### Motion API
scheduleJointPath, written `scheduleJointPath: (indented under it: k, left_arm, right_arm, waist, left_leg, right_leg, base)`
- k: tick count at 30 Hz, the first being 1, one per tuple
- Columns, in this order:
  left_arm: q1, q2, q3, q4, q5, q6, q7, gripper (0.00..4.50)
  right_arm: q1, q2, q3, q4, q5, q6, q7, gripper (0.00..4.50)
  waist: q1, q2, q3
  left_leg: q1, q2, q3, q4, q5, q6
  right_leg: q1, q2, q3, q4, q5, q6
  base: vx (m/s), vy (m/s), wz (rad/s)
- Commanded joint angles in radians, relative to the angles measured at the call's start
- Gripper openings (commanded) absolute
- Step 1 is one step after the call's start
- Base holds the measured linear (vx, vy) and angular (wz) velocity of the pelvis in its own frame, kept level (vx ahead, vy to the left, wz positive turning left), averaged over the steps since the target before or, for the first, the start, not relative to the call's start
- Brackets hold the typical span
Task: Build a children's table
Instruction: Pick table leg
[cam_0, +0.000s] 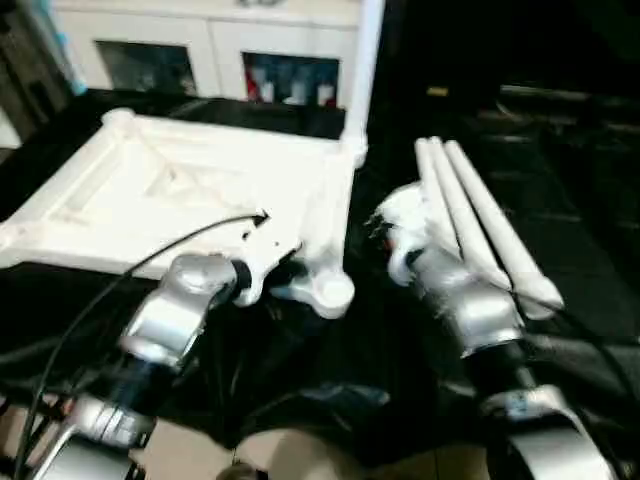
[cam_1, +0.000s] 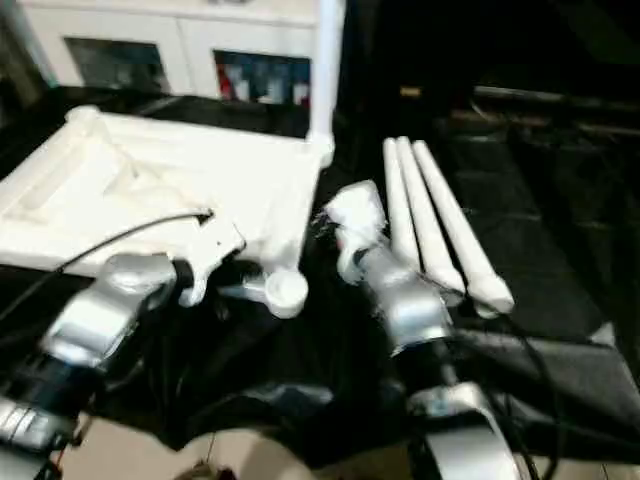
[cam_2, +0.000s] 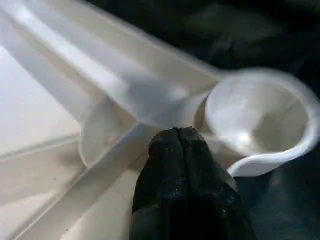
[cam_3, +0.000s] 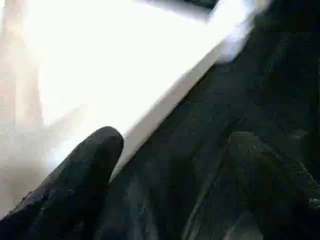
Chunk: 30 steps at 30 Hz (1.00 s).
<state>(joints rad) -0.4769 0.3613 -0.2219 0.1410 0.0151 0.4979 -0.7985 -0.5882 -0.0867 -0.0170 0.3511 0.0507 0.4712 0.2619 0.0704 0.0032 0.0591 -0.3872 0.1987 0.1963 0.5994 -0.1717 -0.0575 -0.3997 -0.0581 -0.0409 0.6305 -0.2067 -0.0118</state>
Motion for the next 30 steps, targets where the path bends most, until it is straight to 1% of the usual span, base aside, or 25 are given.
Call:
scheduleJointPath:
  k: [1, 2, 3, 4, 6, 7, 8, 9, 10, 11, 12, 13, 14, 15, 16, 17, 19, 21, 24, 26, 28, 29, 30]
  left_arm:
    - [0.01, -0.006, 0.053, -0.069, -0.04, 0.039, 0.018, 0.48]
    - [0.025, -0.01, 0.076, -0.107, -0.064, 0.066, 0.019, 0.62]
    - [0.031, -0.01, 0.082, -0.123, -0.071, 0.072, 0.02, 0.77]
    - [0.031, -0.01, 0.082, -0.123, -0.071, 0.072, 0.02, 0.77]
    - [0.051, -0.023, 0.107, -0.165, -0.09, 0.083, 0.039, 0.95]
    - [0.056, -0.028, 0.111, -0.172, -0.097, 0.078, 0.042, 1.06]
    - [0.061, -0.032, 0.113, -0.184, -0.11, 0.077, 0.041, 1.17]
    - [0.061, -0.032, 0.113, -0.184, -0.11, 0.077, 0.041, 1.26]
    - [0.069, -0.039, 0.114, -0.207, -0.129, 0.088, 0.041, 1.29]
    - [0.075, -0.04, 0.107, -0.228, -0.136, 0.101, 0.037, 1.29]
    - [0.082, -0.042, 0.1, -0.247, -0.139, 0.105, 0.035, 1.44]
    - [0.083, -0.043, 0.098, -0.251, -0.14, 0.106, 0.035, 1.44]
    - [0.091, -0.041, 0.088, -0.275, -0.143, 0.12, 0.031, 1.63]
    - [0.091, -0.041, 0.088, -0.275, -0.143, 0.12, 0.031, 1.63]
    - [0.097, -0.036, 0.079, -0.286, -0.144, 0.124, 0.025, 1.67]
    - [0.104, -0.024, 0.063, -0.301, -0.148, 0.131, 0.017, 1.69]
    - [0.106, -0.02, 0.058, -0.305, -0.153, 0.133, 0.01, 1.69]
    - [0.112, -0.014, 0.053, -0.32, -0.169, 0.151, 0.004, 1.69]
    - [0.114, -0.014, 0.047, -0.325, -0.168, 0.154, 0.007, 1.69]
    - [0.112, -0.014, 0.04, -0.327, -0.169, 0.161, 0.006, 1.69]
    - [0.111, -0.016, 0.036, -0.332, -0.176, 0.168, 0.006, 1.69]
    - [0.112, -0.015, 0.034, -0.333, -0.177, 0.168, 0.007, 1.69]
    - [0.113, -0.014, 0.03, -0.334, -0.176, 0.168, 0.008, 1.69]
  right_arm:
    - [0.005, -0.019, -0.034, -0.058, 0.006, 0.065, -0.035, 4.39]
    - [0.005, -0.029, -0.045, -0.081, -0.004, 0.09, -0.051, 4.46]
    - [0.008, -0.031, -0.05, -0.097, -0.007, 0.106, -0.059, 4.5]
    - [0.008, -0.031, -0.05, -0.097, -0.007, 0.106, -0.059, 4.5]
    - [0.015, -0.039, -0.068, -0.153, -0.016, 0.172, -0.083, 4.5]
    - [0.017, -0.041, -0.073, -0.163, -0.018, 0.197, -0.092, 4.5]
    - [0.018, -0.045, -0.079, -0.175, -0.016, 0.232, -0.106, 4.5]
    - [0.018, -0.045, -0.079, -0.175, -0.016, 0.232, -0.106, 4.5]
    - [0.022, -0.047, -0.091, -0.194, -0.008, 0.276, -0.124, 4.5]
    - [0.02, -0.048, -0.106, -0.188, -0.005, 0.299, -0.142, 4.5]
    - [0.016, -0.053, -0.114, -0.173, -0.011, 0.322, -0.158, 4.5]
    - [0.015, -0.055, -0.114, -0.169, -0.014, 0.329, -0.161, 4.5]
    - [0.01, -0.065, -0.116, -0.156, -0.028, 0.369, -0.174, 4.5]
    - [0.01, -0.065, -0.116, -0.156, -0.028, 0.369, -0.174, 4.5]
    - [0.005, -0.067, -0.12, -0.156, -0.03, 0.404, -0.183, 4.5]
    - [-0.004, -0.068, -0.136, -0.151, -0.022, 0.454, -0.189, 4.5]
    - [-0.008, -0.071, -0.14, -0.141, -0.023, 0.464, -0.193, 4.5]
    - [-0.017, -0.071, -0.153, -0.116, -0.009, 0.491, -0.198, 4.5]
    - [-0.028, -0.069, -0.162, -0.086, 0.01, 0.491, -0.187, 4.5]
    - [-0.043, -0.076, -0.16, -0.049, 0.013, 0.483, -0.182, 4.5]
    - [-0.064, -0.078, -0.164, -0.014, 0.018, 0.481, -0.171, 4.5]
    - [-0.071, -0.077, -0.168, -0.004, 0.02, 0.476, -0.168, 4.5]
    - [-0.081, -0.077, -0.172, 0.012, 0.024, 0.47, -0.166, 4.5]
  waist:
    - [-0.002, 0.013, -0.071]
    - [-0.002, 0.012, -0.069]
    - [-0.003, 0.011, -0.066]
    - [-0.004, 0.011, -0.066]
    - [-0.007, 0.009, -0.067]
    - [-0.008, 0.007, -0.07]
    - [-0.008, 0.008, -0.071]
    - [-0.008, 0.008, -0.071]
    - [-0.009, 0.003, -0.071]
    - [-0.007, 0.006, -0.072]
    - [-0.008, 0.003, -0.073]
    - [-0.007, 0.004, -0.072]
    - [-0.008, 0.002, -0.071]
    - [-0.007, 0.003, -0.071]
    - [-0.008, 0.002, -0.071]
    - [-0.008, 0.001, -0.07]
    - [-0.008, 0.0, -0.07]
    - [-0.01, 0.001, -0.071]
    - [-0.01, 0.001, -0.071]
    - [-0.01, 0.002, -0.073]
    - [-0.01, -0.002, -0.072]
    - [-0.009, -0.002, -0.072]
    - [-0.008, -0.004, -0.072]
  left_leg:
    - [0.032, 0.031, -0.017, -0.069, -0.169, -0.015]
    - [0.033, 0.031, -0.018, -0.071, -0.188, -0.035]
    - [0.033, 0.03, -0.018, -0.073, -0.207, -0.045]
    - [0.034, 0.029, -0.018, -0.073, -0.212, -0.049]
    - [0.029, 0.027, -0.018, -0.072, -0.192, -0.05]
    - [0.028, 0.026, -0.019, -0.071, -0.177, -0.046]
    - [0.027, 0.024, -0.018, -0.07, -0.166, -0.044]
    - [0.027, 0.024, -0.018, -0.07, -0.166, -0.044]
    - [0.025, 0.024, -0.018, -0.07, -0.154, -0.042]
    - [0.026, 0.025, -0.019, -0.069, -0.141, -0.041]
    - [0.025, 0.025, -0.019, -0.068, -0.131, -0.04]
    - [0.026, 0.024, -0.018, -0.068, -0.132, -0.039]
    - [0.025, 0.023, -0.017, -0.068, -0.131, -0.039]
    - [0.025, 0.023, -0.016, -0.067, -0.132, -0.039]
    - [0.025, 0.023, -0.016, -0.067, -0.134, -0.04]
    - [0.025, 0.021, -0.016, -0.067, -0.135, -0.04]
    - [0.026, 0.022, -0.016, -0.067, -0.135, -0.042]
    - [0.026, 0.022, -0.016, -0.067, -0.133, -0.049]
    - [0.027, 0.022, -0.015, -0.066, -0.133, -0.05]
    - [0.028, 0.022, -0.015, -0.065, -0.121, -0.049]
    - [0.027, 0.022, -0.014, -0.065, -0.125, -0.049]
    - [0.027, 0.022, -0.014, -0.064, -0.124, -0.048]
    - [0.025, 0.021, -0.014, -0.064, -0.115, -0.045]
  right_leg:
    - [0.043, -0.064, 0.042, -0.065, -0.027, -0.214]
    - [0.044, -0.066, 0.043, -0.068, -0.069, -0.204]
    - [0.042, -0.066, 0.044, -0.073, -0.111, -0.193]
    - [0.041, -0.065, 0.044, -0.074, -0.125, -0.186]
    - [0.043, -0.064, 0.046, -0.075, -0.12, -0.167]
    - [0.044, -0.064, 0.045, -0.073, -0.104, -0.163]
    - [0.043, -0.063, 0.046, -0.072, -0.088, -0.162]
    - [0.043, -0.063, 0.046, -0.072, -0.088, -0.162]
    - [0.045, -0.062, 0.046, -0.07, -0.072, -0.163]
    - [0.046, -0.063, 0.046, -0.067, -0.053, -0.166]
    - [0.047, -0.062, 0.046, -0.065, -0.038, -0.168]
    - [0.046, -0.062, 0.045, -0.066, -0.038, -0.169]
    - [0.046, -0.06, 0.045, -0.067, -0.047, -0.165]
    - [0.046, -0.061, 0.045, -0.067, -0.051, -0.164]
    - [0.045, -0.061, 0.045, -0.069, -0.057, -0.162]
    - [0.046, -0.061, 0.046, -0.07, -0.068, -0.157]
    - [0.044, -0.061, 0.046, -0.07, -0.076, -0.151]
    - [0.044, -0.061, 0.046, -0.069, -0.078, -0.151]
    - [0.044, -0.06, 0.046, -0.07, -0.072, -0.149]
    - [0.044, -0.061, 0.045, -0.066, -0.055, -0.157]
    - [0.045, -0.061, 0.045, -0.067, -0.06, -0.16]
    - [0.046, -0.062, 0.046, -0.066, -0.059, -0.161]
    - [0.047, -0.062, 0.046, -0.066, -0.054, -0.16]
  base:
    - [0.0, 0.0, 0.0]
    - [0.0, 0.0, 0.0]
    - [0.0, 0.0, 0.0]
    - [0.0, 0.0, 0.0]
    - [0.0, 0.0, 0.0]
    - [0.0, 0.0, 0.0]
    - [0.0, 0.0, 0.0]
    - [0.0, 0.0, 0.0]
    - [0.0, 0.0, 0.0]
    - [0.0, 0.0, 0.0]
    - [0.0, 0.0, 0.0]
    - [0.0, 0.0, 0.0]
    - [0.0, 0.0, 0.0]
    - [0.0, 0.0, 0.0]
    - [0.0, 0.0, 0.0]
    - [0.0, 0.0, 0.0]
    - [0.0, 0.0, 0.0]
    - [0.0, 0.0, 0.0]
    - [0.0, 0.0, 0.0]
    - [0.0, 0.0, 0.0]
    - [0.0, 0.0, 0.0]
    - [0.0, 0.0, 0.0]
    - [0.0, 0.0, 0.0]
